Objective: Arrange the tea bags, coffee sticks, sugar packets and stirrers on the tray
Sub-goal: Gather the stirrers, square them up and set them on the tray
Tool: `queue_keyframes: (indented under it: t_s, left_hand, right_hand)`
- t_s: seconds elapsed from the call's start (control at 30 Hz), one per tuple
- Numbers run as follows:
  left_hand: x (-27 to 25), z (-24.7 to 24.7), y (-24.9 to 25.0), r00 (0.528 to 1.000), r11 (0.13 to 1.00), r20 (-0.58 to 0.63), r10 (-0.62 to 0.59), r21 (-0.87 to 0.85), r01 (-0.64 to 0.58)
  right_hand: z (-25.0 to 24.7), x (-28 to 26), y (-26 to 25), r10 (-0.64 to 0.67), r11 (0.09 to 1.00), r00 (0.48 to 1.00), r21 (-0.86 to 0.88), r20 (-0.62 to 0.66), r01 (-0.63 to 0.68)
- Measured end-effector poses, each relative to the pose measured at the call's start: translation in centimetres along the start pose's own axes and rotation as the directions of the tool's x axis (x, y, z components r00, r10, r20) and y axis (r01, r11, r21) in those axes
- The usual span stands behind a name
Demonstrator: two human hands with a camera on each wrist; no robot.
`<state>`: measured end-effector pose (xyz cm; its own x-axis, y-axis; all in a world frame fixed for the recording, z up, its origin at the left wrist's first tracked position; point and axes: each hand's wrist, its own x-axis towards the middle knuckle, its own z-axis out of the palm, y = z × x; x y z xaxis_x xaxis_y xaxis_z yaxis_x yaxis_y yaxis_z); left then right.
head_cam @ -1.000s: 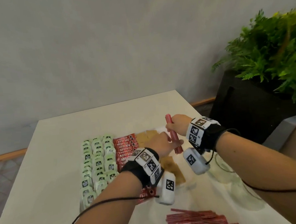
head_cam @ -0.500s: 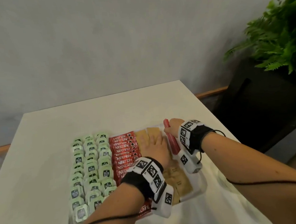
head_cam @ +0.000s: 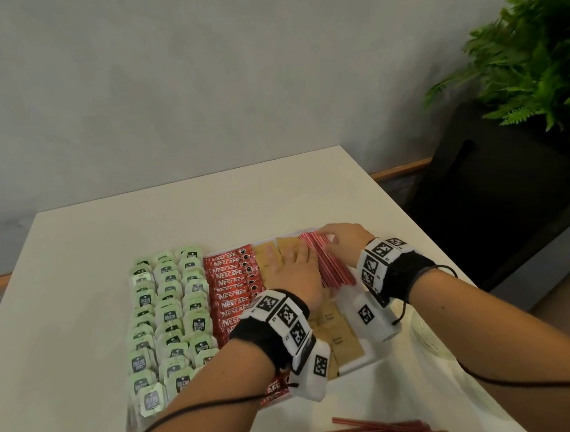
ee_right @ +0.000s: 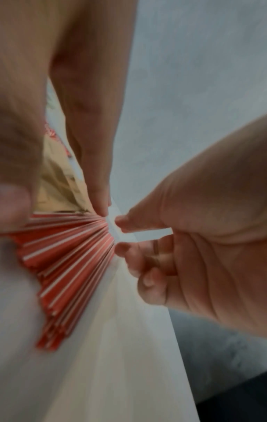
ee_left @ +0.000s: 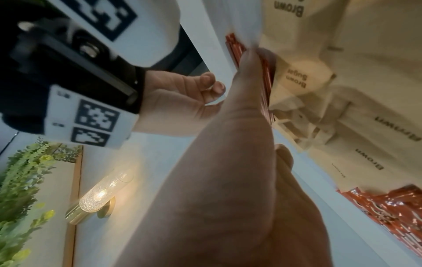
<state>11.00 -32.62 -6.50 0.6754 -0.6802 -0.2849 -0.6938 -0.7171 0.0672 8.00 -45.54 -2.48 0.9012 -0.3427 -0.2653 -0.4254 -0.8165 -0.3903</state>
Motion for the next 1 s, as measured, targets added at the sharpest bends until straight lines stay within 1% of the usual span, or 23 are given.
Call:
queue_keyframes:
  t_s: [0.07,0.1,0.2,0.27,0.33,0.43,0.57,0.67,0.8,1.0]
  left_hand:
    - [0.2,-0.3,0.1,0.999,0.999,0.008,0.033,-0.008,-0.032]
    - [0.2,-0.4,0.1,0.999,0.999,0.019,0.039,-0.007,-0.039]
    - [0.4,-0.5,0.2,0.999,0.999,0.026,0.036,0.002,-0.036]
    - [0.5,-0.5,0.3,0.999,0.999,0.021,0.04,0.014,-0.04]
    - [0.6,-0.5,0.2,0.999,0.999,0.021,0.043,0.019,-0.044]
    - [0.7,-0.3,0.2,0.999,0.999,0.023,0.045,0.016,-0.046]
    - [0.7,-0.5,0.2,0.999,0.998,0.027,0.037,0.05,-0.038]
    - [0.8,-0.8,0.1,0.999,0.998,0.038,0.036,0.046,-0.037]
    - [0.8,-0.9,0.1,0.998,0.998,0.042,0.037,0.044,-0.039]
    - [0.9,-1.3,0.6,0.998,0.996,0.046,0.032,0.078,-0.036]
  right_hand:
    - [0.3,-0.7,0.6,0.022,1.0,0.998,0.024,-0.067,-0.02]
    - [0.6,-1.0,0.8,0.045,0.999,0.997,-0.008,-0.068,-0.045]
    - [1.6,-2.0,1.5,0.127,0.978,0.992,-0.17,0.017,-0.123]
    - [1.9,-2.6,1.9,0.146,0.967,0.985,-0.222,0.089,-0.124]
    - [2.2,-2.9,2.2,0.148,0.965,0.981,-0.236,0.126,-0.115]
    - [2.6,-3.0,2.5,0.147,0.968,0.984,-0.221,0.101,-0.122]
    - [2.6,-2.9,2.3,0.163,0.981,0.986,-0.109,0.038,-0.158]
    - [2.1,-3.2,2.3,0.159,0.986,0.985,-0.055,0.069,-0.156]
    - [1.7,-3.8,3.0,0.133,0.989,0.982,-0.074,0.132,-0.124]
    - [2.1,-3.7,2.4,0.123,0.992,0.988,-0.023,0.092,-0.122]
